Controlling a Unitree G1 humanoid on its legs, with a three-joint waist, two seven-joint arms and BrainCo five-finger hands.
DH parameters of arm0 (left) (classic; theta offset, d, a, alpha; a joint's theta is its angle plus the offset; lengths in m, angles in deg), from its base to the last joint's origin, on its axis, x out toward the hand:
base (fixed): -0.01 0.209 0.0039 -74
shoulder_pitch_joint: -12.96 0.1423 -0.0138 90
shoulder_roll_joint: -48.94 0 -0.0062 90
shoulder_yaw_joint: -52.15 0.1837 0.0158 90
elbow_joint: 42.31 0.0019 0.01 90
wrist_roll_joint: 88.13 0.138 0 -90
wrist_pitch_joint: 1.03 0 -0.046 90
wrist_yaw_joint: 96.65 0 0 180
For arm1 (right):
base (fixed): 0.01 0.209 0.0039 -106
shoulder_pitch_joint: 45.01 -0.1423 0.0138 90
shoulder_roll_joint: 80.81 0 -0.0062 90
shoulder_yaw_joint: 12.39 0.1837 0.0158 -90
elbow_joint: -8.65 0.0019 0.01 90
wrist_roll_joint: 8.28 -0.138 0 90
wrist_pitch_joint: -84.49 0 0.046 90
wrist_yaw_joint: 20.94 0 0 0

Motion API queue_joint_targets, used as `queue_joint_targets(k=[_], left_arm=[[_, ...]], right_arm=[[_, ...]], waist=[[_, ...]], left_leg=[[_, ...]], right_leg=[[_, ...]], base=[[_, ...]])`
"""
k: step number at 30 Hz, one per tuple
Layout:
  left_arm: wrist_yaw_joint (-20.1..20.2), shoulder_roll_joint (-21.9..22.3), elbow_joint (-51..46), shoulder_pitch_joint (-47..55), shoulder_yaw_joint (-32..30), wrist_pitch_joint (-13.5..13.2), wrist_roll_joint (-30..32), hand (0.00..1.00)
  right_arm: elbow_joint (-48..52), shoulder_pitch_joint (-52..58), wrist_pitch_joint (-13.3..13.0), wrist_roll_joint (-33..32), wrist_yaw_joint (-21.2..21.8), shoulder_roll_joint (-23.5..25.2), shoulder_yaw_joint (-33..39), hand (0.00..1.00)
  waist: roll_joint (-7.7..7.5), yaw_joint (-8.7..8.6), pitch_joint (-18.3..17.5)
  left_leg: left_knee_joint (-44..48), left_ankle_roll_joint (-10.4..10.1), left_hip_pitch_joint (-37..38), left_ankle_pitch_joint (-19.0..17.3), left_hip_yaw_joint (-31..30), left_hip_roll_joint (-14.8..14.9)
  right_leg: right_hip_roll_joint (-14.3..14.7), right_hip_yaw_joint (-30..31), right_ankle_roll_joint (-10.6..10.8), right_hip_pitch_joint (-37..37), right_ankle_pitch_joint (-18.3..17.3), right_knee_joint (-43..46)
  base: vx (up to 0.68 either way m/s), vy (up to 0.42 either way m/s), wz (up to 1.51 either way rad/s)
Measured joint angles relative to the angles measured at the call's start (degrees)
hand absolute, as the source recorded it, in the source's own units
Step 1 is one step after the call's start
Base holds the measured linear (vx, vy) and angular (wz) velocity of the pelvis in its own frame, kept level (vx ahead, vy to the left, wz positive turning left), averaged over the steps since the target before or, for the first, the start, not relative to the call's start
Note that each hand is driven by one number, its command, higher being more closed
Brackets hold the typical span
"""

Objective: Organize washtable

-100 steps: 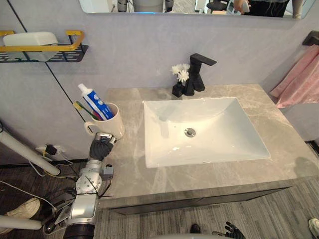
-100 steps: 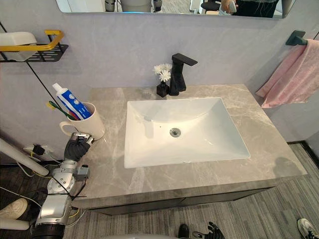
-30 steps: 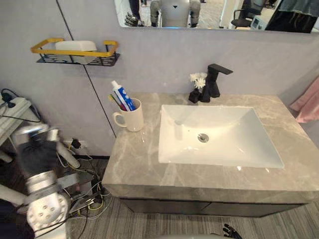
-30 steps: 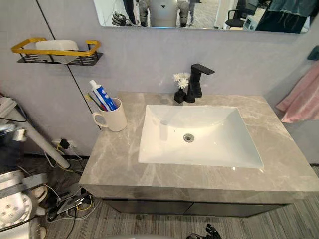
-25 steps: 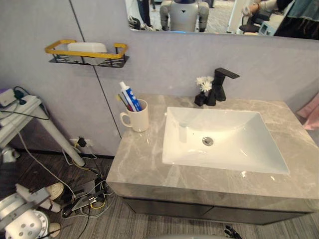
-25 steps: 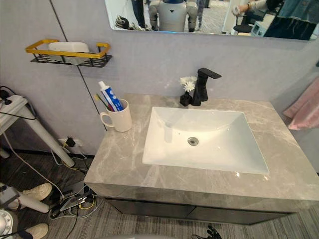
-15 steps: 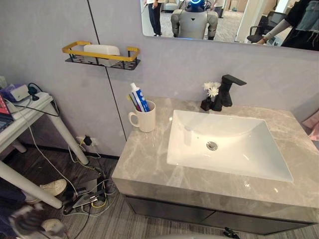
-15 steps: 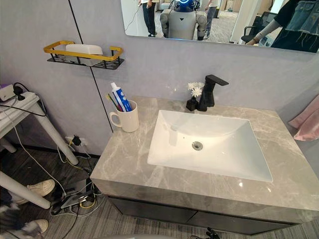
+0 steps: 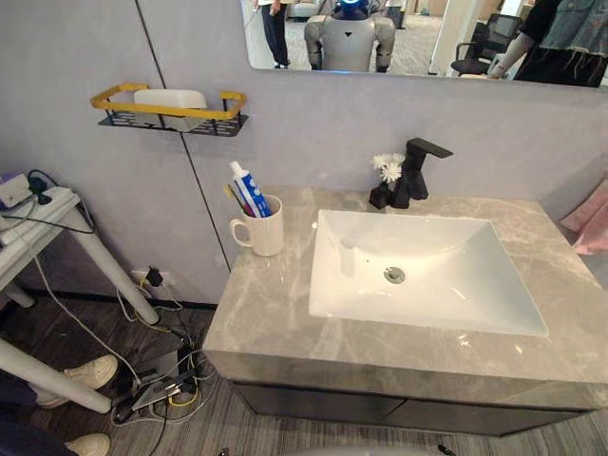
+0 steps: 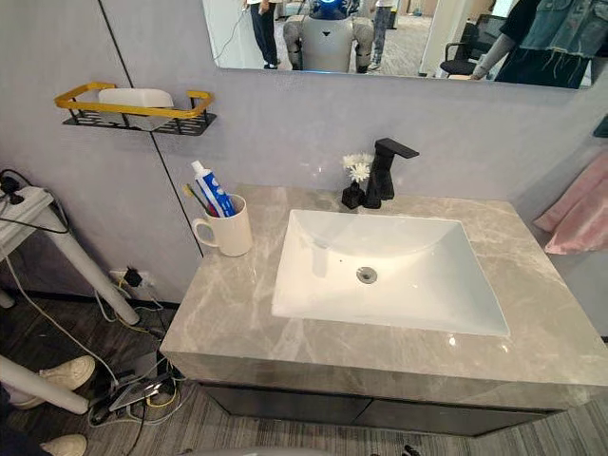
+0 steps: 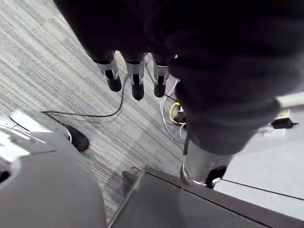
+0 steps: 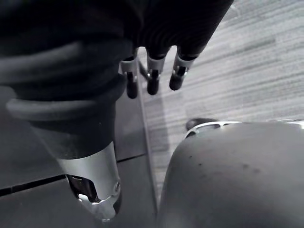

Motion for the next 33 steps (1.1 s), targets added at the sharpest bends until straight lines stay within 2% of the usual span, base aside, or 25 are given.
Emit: queue_joint_targets(k=[7, 12, 13, 19, 23, 26, 28, 33], left_arm=[[1.98, -1.97, 2.44, -2.08, 4.41, -0.1, 0.1, 0.0], [2.04, -2.51, 3.7, -2.91, 4.92, -0.07, 0.1, 0.0], [1.99, -3.23, 4.08, -3.02, 6.97, -0.15, 0.08, 0.0], [1.99, -3.23, 4.09, -3.08, 6.85, -0.2, 0.07, 0.0], [1.9, -3.96, 5.65, -3.62, 7.2, -0.74, 0.18, 0.0], [1.62, -5.3, 7.97, -4.46, 9.5, -1.01, 0.81, 0.0], [1.56, -6.34, 9.43, -5.25, 11.9, -1.77, 1.82, 0.0], [1.53, -8.02, 10.91, -6.92, 16.53, -2.18, 2.41, 0.0]], right_arm=[[-2.11, -1.09, 0.43, 0.03, 0.23, -0.51, 0.03, 0.0], [-2.16, -1.17, 0.43, 0.02, 0.21, -0.51, 0.02, 0.0], [-3.33, -1.79, 0.42, 0.0, 0.22, -0.75, 0.02, 0.0], [-3.33, -1.79, 0.41, 0.0, 0.21, -0.76, 0.09, 0.0], [-3.33, -2.01, 0.19, 0.01, -0.04, -0.53, 0.15, 0.0], [-4.19, -2.22, -0.1, 0.04, -0.26, -0.43, 1.28, 0.0], [-5.94, -3.0, -0.25, 0.09, -0.85, -0.69, 1.75, 0.0], [-8.81, -5.06, -0.44, 0.23, -1.02, -1.5, 1.55, 0.0]], waist=[[0.08, 0.06, 0.05], [0.05, 0.07, 0.13], [-0.43, 0.02, 0.75], [-0.46, -0.07, 0.77], [-0.47, -1.54, 0.77], [-0.44, -1.82, 0.85], [-0.26, -2.67, 1.16], [-0.44, -2.95, 2.73]], left_leg=[[-0.52, -0.02, 0.45, -0.01, 0.93, -0.05], [-0.52, -0.01, 0.44, -0.01, 1.21, -0.14], [-1.5, -0.17, 0.76, 0.34, 1.19, -0.07], [-1.6, -0.21, 0.88, 0.32, 1.98, 0.16], [-2.12, -0.26, 1.18, 0.29, 2.72, 0.7], [-2.4, -0.28, 1.16, 0.27, 2.61, 1.15], [-2.47, -0.38, 1.03, 0.21, 2.19, 1.37], [-2.33, -0.35, 0.6, 0.23, 0.28, 1.04]], right_leg=[[0.11, 0.73, 0.2, 0.05, 0.26, -0.88], [0.12, 0.99, 0.21, 0.12, 0.69, -1.47], [0.45, 1.12, 0.16, 0.15, 1.21, -2.25], [0.63, 1.58, 0.14, -0.06, 1.2, -2.32], [1.38, 2.39, -0.14, 0.04, 1.35, -3.42], [2.07, 2.93, -0.31, -0.08, 1.47, -3.79], [2.38, 2.92, -0.39, -0.04, 1.4, -3.8], [2.16, 1.63, -0.41, 0.22, 1.39, -3.8]], base=[[0.03, 0.008, -0.06], [0.0, 0.002, -0.03], [0.0, 0.0, 0.0], [0.0, 0.0, -0.04], [0.0, -0.016, -0.11], [0.01, -0.022, -0.05], [0.04, -0.014, 0.06], [0.01, 0.001, 0.11]])
